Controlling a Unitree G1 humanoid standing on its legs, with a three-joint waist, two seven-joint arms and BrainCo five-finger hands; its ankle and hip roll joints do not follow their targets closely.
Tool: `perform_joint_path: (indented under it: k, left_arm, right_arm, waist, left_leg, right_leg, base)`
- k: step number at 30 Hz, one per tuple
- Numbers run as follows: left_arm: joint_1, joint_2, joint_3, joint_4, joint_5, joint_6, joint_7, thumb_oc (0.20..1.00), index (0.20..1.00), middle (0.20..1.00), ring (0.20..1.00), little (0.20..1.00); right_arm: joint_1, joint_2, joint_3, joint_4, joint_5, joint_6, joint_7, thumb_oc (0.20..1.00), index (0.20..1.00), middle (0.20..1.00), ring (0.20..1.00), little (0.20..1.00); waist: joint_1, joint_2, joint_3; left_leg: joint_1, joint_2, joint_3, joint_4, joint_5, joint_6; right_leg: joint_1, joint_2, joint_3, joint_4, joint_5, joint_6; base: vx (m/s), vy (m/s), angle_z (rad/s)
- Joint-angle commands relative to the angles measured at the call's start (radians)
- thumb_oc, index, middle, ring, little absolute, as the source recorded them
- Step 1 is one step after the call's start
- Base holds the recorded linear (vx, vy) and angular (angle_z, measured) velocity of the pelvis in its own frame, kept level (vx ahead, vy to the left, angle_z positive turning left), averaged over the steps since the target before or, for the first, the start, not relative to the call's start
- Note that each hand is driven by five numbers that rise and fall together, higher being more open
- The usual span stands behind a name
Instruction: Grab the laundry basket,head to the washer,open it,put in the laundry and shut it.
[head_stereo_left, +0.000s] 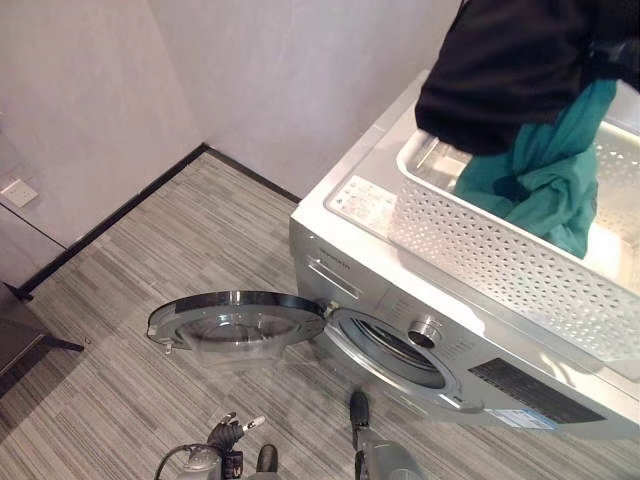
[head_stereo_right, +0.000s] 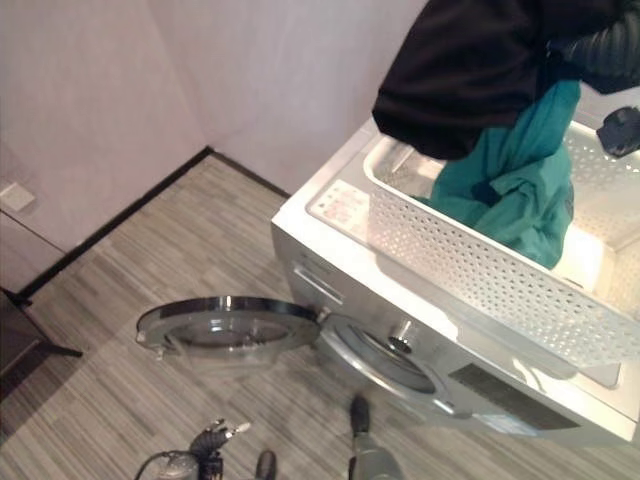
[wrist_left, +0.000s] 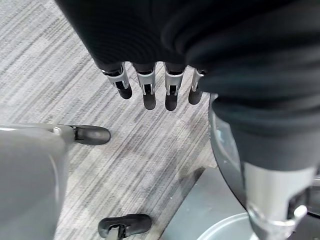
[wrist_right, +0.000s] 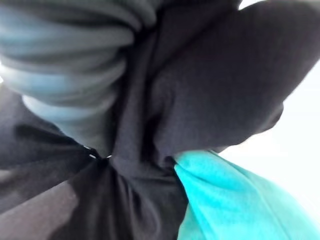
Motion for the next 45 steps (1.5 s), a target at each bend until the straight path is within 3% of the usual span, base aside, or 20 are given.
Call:
perform_joint_path:
  k: [1,7,11,18,21,25,29,37,45]
  left_arm:
    - [-0.017,0.057,-0.086,0.059,0.018,-0.014,0.018,1.000,1.000,1.000,1.000,1.000]
    - [-0.031,0.044,-0.116,0.038,-0.010,-0.017,0.021,1.000,1.000,1.000,1.000,1.000]
    - [-0.026,0.036,-0.096,0.047,-0.007,-0.019,0.007,1.000,1.000,1.000,1.000,1.000]
    - [0.002,0.041,-0.065,0.058,0.008,-0.020,-0.014,1.000,1.000,1.000,1.000,1.000]
    - [0.025,0.037,-0.045,0.053,0.031,-0.023,-0.038,1.000,1.000,1.000,1.000,1.000]
    - [0.023,0.037,-0.049,0.068,0.043,-0.029,-0.033,1.000,1.000,1.000,1.000,1.000]
    - [0.025,0.043,-0.063,0.067,0.051,-0.031,-0.029,1.000,1.000,1.000,1.000,1.000]
    - [0.006,0.041,-0.087,0.083,0.063,-0.021,-0.007,1.000,1.000,1.000,1.000,1.000]
    - [-0.003,0.040,-0.095,0.092,0.071,-0.013,0.006,1.000,1.000,1.000,1.000,1.000]
  right_arm:
    - [-0.177,0.059,-0.019,0.089,0.060,-0.041,-0.137,0.200,0.200,0.200,0.200,0.200]
    - [-0.206,0.090,0.028,0.150,0.061,-0.025,-0.121,0.200,0.200,0.200,0.200,0.200]
    - [-0.052,0.039,0.003,0.140,0.055,-0.016,-0.032,0.200,0.200,0.200,0.200,0.200]
    - [0.220,-0.021,-0.159,0.085,0.045,-0.026,0.042,0.200,0.200,0.200,0.200,0.200]
    - [0.414,-0.090,-0.220,0.007,0.081,-0.038,0.150,0.200,0.200,0.200,0.200,0.200]
    - [0.553,-0.076,-0.420,0.035,0.167,-0.070,0.116,0.200,0.200,0.200,0.200,0.200]
    - [0.512,-0.063,-0.412,0.081,0.156,-0.067,0.090,0.200,0.200,0.200,0.200,0.200]
    - [0.181,-0.059,-0.250,0.114,0.189,-0.080,-0.011,0.200,0.200,0.200,0.200,0.200]
    - [0.091,-0.028,-0.210,0.108,0.216,-0.080,-0.051,0.200,0.200,0.200,0.200,0.200]
  waist:
    - [0.016,-0.072,-0.076]
    - [0.008,-0.070,-0.085]
    - [-0.008,-0.067,-0.072]
    - [-0.018,-0.064,-0.056]
    - [-0.036,-0.064,-0.050]
    - [-0.050,-0.067,-0.047]
    - [-0.041,-0.070,-0.050]
    - [-0.032,-0.079,-0.068]
    - [-0.030,-0.081,-0.078]
  left_leg:
    - [0.023,0.047,0.042,0.003,-0.023,0.006]
    - [0.035,0.044,0.042,0.003,-0.028,0.012]
    - [0.033,0.041,0.042,0.003,-0.023,0.007]
    - [0.022,0.041,0.052,0.003,-0.020,0.002]
    - [0.019,0.044,0.062,0.003,-0.017,-0.004]
    - [0.015,0.043,0.070,0.003,-0.018,-0.006]
    - [0.017,0.042,0.076,0.003,-0.024,-0.004]
    - [0.040,0.039,0.091,0.003,-0.040,0.006]
    - [0.053,0.039,0.091,0.003,-0.046,0.008]
  right_leg:
    - [0.035,-0.116,0.069,0.070,-0.143,0.097]
    - [0.040,-0.119,0.076,0.078,-0.143,0.097]
    - [0.032,-0.123,0.072,0.097,-0.148,0.099]
    - [0.018,-0.125,0.074,0.093,-0.144,0.103]
    - [0.010,-0.126,0.076,0.092,-0.143,0.108]
    - [0.005,-0.127,0.079,0.086,-0.138,0.111]
    - [0.004,-0.127,0.082,0.078,-0.133,0.113]
    - [0.019,-0.124,0.093,0.064,-0.130,0.114]
    - [0.031,-0.124,0.096,0.062,-0.130,0.113]
  base:
    - [0.00,0.000,0.00]
    - [0.00,0.002,-0.02]
    - [0.00,0.001,-0.03]
    - [0.00,-0.003,0.05]
    - [0.00,0.007,-0.03]
    - [0.01,0.002,-0.04]
    - [0.01,0.004,-0.12]
    - [0.02,0.013,-0.06]
    - [0.00,0.003,-0.01]
